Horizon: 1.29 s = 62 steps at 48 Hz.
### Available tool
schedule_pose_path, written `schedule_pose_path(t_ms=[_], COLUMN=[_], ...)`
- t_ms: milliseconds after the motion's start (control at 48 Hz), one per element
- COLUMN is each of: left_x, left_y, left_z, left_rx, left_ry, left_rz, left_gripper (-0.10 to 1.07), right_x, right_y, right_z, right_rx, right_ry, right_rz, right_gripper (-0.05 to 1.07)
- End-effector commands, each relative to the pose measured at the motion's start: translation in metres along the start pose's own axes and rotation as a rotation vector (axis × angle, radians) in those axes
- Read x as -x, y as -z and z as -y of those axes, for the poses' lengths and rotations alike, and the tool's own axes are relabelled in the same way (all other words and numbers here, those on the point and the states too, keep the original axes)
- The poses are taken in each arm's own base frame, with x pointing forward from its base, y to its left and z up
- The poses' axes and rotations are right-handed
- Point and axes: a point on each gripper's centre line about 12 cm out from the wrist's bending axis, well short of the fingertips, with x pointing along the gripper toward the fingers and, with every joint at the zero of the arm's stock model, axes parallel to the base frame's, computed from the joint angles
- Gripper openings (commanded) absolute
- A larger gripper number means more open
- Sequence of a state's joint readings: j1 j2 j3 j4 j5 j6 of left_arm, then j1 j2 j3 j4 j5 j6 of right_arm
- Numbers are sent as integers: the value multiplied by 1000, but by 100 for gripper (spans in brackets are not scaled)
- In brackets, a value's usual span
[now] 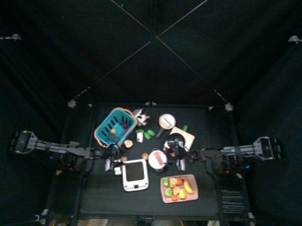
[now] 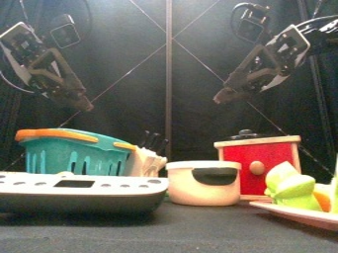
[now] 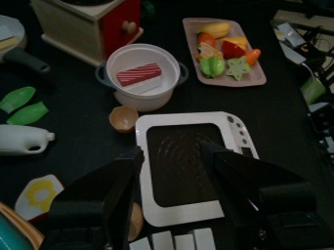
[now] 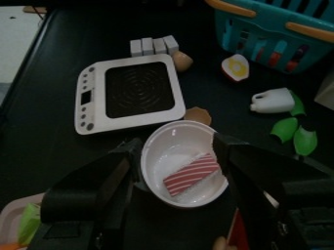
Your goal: Grab apple half
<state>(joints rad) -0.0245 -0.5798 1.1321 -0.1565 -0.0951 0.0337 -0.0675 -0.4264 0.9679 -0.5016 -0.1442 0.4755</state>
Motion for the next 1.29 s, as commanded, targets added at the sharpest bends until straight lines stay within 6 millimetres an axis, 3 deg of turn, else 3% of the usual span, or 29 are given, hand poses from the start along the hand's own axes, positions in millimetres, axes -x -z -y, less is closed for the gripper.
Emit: schedule_pose_path(t_ms=[0,146,438,646,917,1271], left_x=[-6,-22,-58,-71,-89,-103], left_y=[-16,-23,-24,-21,-8,2], left_z=[-4,-11,-36,-56,-66,-79], left_rx=[13,23,19,-85,-213,-260], left_ry=[-18,-45,-111,-156,-178,-206], left_rz=[28,-7,-245,-425,-597,-740], left_gripper=[87,87,87,87,88,101], right_x=[2,2,1,-6,-19,-26], right_y=[-6,-6,-4,0,7,13], right_z=[3,3,1,1,4,5], right_rx=[-3,1,-12,-18,-13,-7], right_ry=[6,5,0,-4,0,2], right_rz=[25,25,22,6,-36,-68], right_gripper=[92,92,92,92,92,92])
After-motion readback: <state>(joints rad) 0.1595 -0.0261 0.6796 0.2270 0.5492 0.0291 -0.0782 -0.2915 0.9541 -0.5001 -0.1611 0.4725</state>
